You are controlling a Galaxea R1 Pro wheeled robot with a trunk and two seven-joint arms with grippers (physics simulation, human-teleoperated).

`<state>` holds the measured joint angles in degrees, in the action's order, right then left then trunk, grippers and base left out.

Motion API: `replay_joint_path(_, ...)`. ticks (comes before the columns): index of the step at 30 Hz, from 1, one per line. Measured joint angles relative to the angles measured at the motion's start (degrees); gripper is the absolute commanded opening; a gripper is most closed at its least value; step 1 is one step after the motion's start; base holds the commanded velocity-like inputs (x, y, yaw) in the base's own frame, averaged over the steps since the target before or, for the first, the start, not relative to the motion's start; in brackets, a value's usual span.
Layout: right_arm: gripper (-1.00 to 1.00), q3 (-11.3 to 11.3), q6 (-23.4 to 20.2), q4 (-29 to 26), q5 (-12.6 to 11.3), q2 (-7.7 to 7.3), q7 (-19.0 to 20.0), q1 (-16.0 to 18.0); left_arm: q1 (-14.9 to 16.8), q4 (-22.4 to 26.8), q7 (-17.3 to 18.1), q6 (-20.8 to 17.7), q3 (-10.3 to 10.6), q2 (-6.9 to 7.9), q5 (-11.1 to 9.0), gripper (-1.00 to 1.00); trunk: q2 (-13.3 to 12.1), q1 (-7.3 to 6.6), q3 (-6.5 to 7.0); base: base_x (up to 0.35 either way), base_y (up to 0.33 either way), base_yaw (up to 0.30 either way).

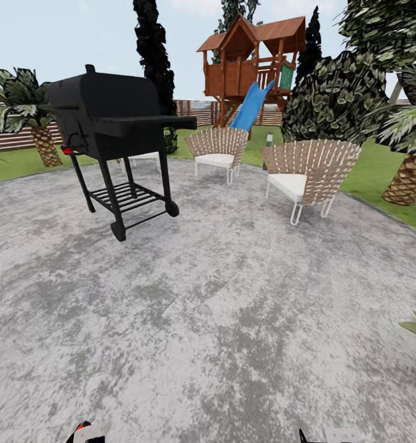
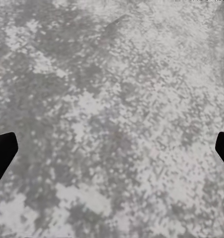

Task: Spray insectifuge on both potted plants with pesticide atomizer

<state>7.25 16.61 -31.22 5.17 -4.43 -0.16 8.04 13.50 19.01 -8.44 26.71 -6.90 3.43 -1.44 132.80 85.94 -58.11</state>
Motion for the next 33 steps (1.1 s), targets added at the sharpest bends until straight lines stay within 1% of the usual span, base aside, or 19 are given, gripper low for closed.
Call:
replay_joint_path(16,1.00,0.0,0.0,0.0,0.0,0.00,0.0,0.0,0.0,0.0,0.0,0.0,0.0,-0.01,0.0,-1.00,0.0,0.00,0.00,0.336,0.013,-0.268)
replay_joint_path(26,1.00,0.0,0.0,0.0,0.0,0.00,0.0,0.0,-0.1,0.0,0.0,0.0,0.0,0.03,0.0,-1.00,0.0,0.00,0.00,0.336,0.070,-0.268)
replay_joint_path(33,1.00,0.0,0.0,0.0,0.0,0.00,0.0,0.0,-0.1,0.0,0.0,0.0,0.0,0.05,0.0,-1.00,0.0,0.00,0.00,0.336,0.017,-0.268)
